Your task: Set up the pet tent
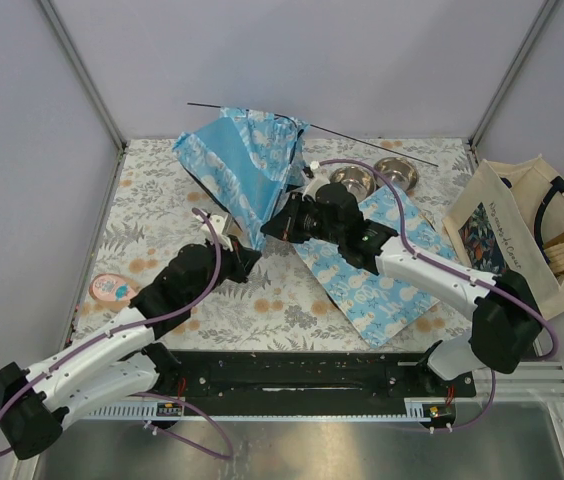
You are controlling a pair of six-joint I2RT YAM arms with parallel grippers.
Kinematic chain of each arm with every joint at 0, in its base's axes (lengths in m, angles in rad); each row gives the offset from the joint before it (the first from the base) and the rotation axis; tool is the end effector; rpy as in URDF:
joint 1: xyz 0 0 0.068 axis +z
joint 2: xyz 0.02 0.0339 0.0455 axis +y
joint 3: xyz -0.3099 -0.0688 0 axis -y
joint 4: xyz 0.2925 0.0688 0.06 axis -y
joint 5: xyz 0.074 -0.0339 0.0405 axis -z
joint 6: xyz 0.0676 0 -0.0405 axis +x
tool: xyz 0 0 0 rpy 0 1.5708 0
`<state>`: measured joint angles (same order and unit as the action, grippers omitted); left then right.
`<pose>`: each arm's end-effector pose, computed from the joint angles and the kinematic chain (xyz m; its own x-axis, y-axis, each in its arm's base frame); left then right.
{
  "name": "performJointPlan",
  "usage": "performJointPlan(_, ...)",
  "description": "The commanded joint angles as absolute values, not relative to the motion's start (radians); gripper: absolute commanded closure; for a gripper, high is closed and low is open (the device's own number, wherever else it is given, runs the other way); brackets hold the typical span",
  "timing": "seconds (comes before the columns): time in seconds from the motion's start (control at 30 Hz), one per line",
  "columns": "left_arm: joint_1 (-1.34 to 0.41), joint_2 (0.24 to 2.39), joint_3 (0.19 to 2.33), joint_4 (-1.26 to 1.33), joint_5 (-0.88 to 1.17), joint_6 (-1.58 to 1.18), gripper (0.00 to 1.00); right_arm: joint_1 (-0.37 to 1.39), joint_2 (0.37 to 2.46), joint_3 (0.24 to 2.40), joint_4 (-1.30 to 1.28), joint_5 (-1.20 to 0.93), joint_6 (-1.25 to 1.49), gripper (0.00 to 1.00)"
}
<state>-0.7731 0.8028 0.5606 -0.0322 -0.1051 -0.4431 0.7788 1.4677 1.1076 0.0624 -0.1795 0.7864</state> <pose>0.1760 -0.1618 0.2862 -0.4420 -0.1645 -0.8818 0.4790 0.7879 -0.3870 0.2886 0.3017 0.3336 -0.7227 0.2653 -0.6383 -0.4263 0.5558 0.7137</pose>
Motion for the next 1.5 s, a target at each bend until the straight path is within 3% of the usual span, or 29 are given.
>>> performJointPlan(0.0,-0.804,0.810,0.552,-0.247,0.123,-0.439,1.00,0.684,1.488,1.141,0.241,0.130,0.759,0.88)
performJointPlan(0.33,-0.804,0.793,0.541,-0.222,0.143,-0.445,1.00,0.715,1.539,1.193,0.245,0.097,0.775,0.91)
performJointPlan(0.4,-0.804,0.796,0.543,-0.221,0.143,-0.443,1.00,0.716,1.539,1.193,0.230,0.103,0.770,0.85)
performJointPlan(0.6,-0.804,0.799,0.545,-0.241,0.097,-0.448,1.00,0.715,1.470,1.212,0.112,0.190,0.736,0.44)
performJointPlan(0.83,-0.804,0.804,0.540,-0.244,0.083,-0.456,1.00,0.704,1.445,1.244,-0.051,0.170,0.738,0.37)
performJointPlan(0.93,-0.804,0.807,0.541,-0.242,0.083,-0.459,1.00,0.704,1.450,1.215,-0.046,0.105,0.741,0.47)
performJointPlan(1.03,-0.804,0.807,0.541,-0.242,0.090,-0.463,1.00,0.704,1.463,1.174,-0.009,0.049,0.749,0.67)
performJointPlan(1.17,-0.804,0.799,0.543,-0.253,0.101,-0.469,1.00,0.706,1.503,1.152,0.060,0.003,0.776,0.78)
performJointPlan(1.27,-0.804,0.787,0.545,-0.264,0.101,-0.469,1.00,0.706,1.537,1.163,0.089,-0.026,0.788,1.00)
performJointPlan(1.47,-0.804,0.775,0.543,-0.279,0.117,-0.477,1.00,0.709,1.580,1.196,0.150,0.067,0.781,1.00)
